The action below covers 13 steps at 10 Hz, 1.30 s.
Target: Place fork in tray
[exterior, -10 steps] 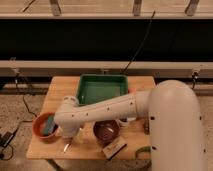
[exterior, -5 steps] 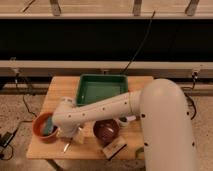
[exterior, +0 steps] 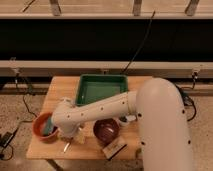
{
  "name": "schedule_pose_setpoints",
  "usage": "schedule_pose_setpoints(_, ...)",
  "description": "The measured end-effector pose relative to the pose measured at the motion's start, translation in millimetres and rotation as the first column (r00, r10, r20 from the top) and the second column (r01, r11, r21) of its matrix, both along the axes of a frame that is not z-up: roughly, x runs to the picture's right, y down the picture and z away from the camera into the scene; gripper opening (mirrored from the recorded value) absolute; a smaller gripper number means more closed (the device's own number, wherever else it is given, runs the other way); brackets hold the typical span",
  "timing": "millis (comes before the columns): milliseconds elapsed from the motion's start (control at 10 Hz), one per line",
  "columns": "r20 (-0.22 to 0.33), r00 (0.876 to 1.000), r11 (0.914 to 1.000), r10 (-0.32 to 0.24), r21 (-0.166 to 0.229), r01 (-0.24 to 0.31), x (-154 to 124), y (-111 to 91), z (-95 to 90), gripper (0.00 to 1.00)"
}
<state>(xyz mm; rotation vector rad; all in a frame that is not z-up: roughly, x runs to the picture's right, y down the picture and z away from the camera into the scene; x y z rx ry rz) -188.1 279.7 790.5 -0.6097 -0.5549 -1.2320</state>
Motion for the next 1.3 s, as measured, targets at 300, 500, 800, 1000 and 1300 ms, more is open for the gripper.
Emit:
schedule_pose_setpoints(300, -0.021, 1.000, 0.9998, -0.018, -0.005, 0.018, 2.7, 0.7, 1.6, 0.80)
schedule_pose_setpoints(500, -0.031, 0.999, 0.9994, -0.034, -0.009, 0.034, 2.9, 2.4, 2.3, 0.80)
schedule_pose_setpoints(800, -0.034, 0.998, 0.9989, -0.045, -0.011, 0.045, 2.4, 3.9, 2.9, 0.67)
schedule_pose_setpoints(1000, -0.033, 0.998, 0.9986, -0.052, -0.009, 0.052, 0.8, 3.7, 2.5, 0.47)
schedule_pose_setpoints(1300, -0.037, 0.997, 0.9981, -0.061, -0.012, 0.061, 2.0, 4.3, 0.9, 0.16)
